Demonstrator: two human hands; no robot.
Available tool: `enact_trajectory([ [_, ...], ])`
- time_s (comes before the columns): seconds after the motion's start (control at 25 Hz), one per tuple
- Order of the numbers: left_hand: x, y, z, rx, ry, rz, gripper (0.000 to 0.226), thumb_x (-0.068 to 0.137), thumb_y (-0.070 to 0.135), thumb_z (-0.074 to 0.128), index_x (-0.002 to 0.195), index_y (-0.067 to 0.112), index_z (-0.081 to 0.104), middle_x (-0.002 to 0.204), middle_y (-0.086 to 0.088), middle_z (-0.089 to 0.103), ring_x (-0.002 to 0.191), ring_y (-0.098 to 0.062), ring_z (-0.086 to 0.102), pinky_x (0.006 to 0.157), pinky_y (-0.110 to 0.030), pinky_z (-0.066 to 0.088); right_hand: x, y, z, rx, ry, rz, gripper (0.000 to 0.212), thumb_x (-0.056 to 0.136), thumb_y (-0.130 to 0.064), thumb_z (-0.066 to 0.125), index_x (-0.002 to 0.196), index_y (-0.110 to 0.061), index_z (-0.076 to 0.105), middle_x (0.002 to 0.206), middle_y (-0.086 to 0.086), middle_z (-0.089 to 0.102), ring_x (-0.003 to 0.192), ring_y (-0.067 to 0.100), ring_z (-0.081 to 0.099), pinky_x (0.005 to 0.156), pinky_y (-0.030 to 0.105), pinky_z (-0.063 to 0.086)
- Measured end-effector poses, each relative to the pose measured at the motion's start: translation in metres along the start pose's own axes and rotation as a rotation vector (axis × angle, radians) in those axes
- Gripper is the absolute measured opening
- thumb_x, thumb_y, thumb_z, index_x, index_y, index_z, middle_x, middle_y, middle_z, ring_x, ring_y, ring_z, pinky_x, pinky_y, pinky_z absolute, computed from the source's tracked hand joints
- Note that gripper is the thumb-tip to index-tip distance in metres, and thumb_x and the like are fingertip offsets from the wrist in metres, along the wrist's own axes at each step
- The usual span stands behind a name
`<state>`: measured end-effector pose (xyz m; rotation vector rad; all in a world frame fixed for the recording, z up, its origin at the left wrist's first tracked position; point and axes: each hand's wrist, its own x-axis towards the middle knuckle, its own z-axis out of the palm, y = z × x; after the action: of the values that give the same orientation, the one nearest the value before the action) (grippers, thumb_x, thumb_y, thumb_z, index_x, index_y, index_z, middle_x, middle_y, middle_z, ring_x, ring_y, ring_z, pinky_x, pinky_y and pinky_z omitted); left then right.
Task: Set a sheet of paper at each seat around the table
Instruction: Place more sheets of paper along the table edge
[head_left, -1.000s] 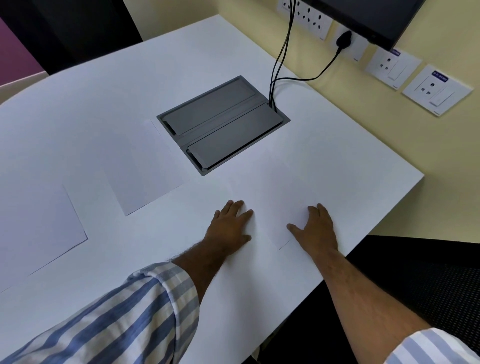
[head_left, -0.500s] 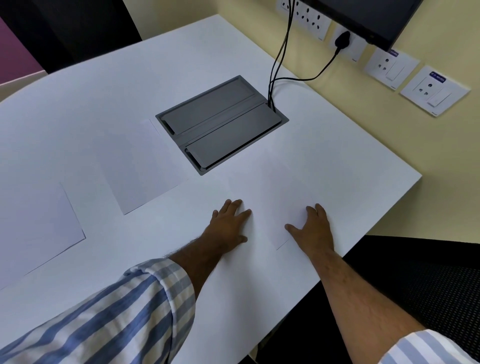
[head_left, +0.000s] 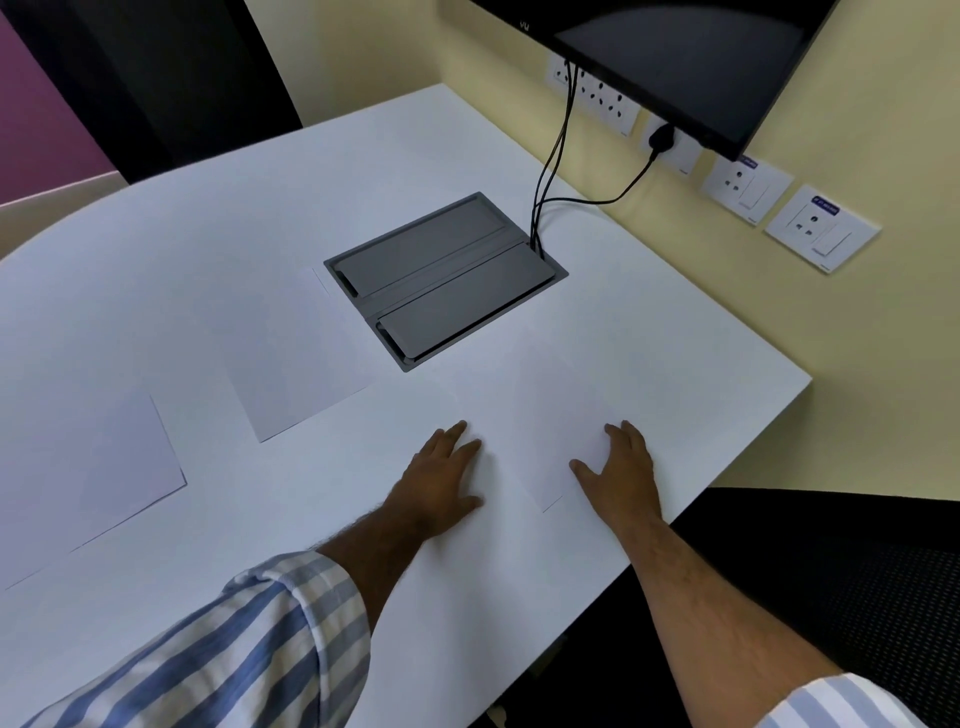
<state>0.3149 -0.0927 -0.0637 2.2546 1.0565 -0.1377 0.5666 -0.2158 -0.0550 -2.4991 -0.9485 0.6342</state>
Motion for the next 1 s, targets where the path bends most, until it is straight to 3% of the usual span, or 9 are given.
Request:
enact_trajectory([
  [0.56, -0.130, -0.018, -0.016, 0.047, 0.125, -0.137, 0.075, 0.094, 0.049, 0.065, 0.158, 0.026, 0.036, 0.172, 0.002, 0.016, 0.160, -0.021, 0.011, 0.126, -0.045, 0.023, -0.115, -0.061, 0.025, -0.038, -0.195, -0.056, 0.082, 0.098, -0.042, 0.067, 0.164, -0.016, 0.026, 0.175, 0.003, 0.012, 0.159, 0.024, 0.020, 0.124, 0.044, 0.033],
  [0.72, -0.169, -0.033, -0.023, 0.016, 0.192, -0.222, 0.072, 0.093, 0.048, 0.066, 0.157, 0.027, 0.038, 0.171, 0.003, 0.019, 0.159, -0.021, 0.013, 0.126, -0.047, 0.024, -0.135, -0.080, 0.036, -0.036, -0.210, -0.092, 0.080, 0.097, -0.042, 0.067, 0.162, -0.016, 0.029, 0.174, 0.003, 0.015, 0.158, 0.024, 0.022, 0.122, 0.043, 0.035],
  [1.0, -0.257, -0.074, -0.027, -0.092, 0.318, -0.337, 0.067, 0.093, 0.047, 0.068, 0.152, 0.028, 0.044, 0.169, 0.006, 0.026, 0.157, -0.017, 0.018, 0.124, -0.036, 0.027, -0.183, -0.128, 0.059, 0.138, -0.242, -0.125, 0.073, 0.093, -0.035, 0.073, 0.156, -0.014, 0.041, 0.167, 0.001, 0.027, 0.150, 0.025, 0.035, 0.114, 0.040, 0.042],
])
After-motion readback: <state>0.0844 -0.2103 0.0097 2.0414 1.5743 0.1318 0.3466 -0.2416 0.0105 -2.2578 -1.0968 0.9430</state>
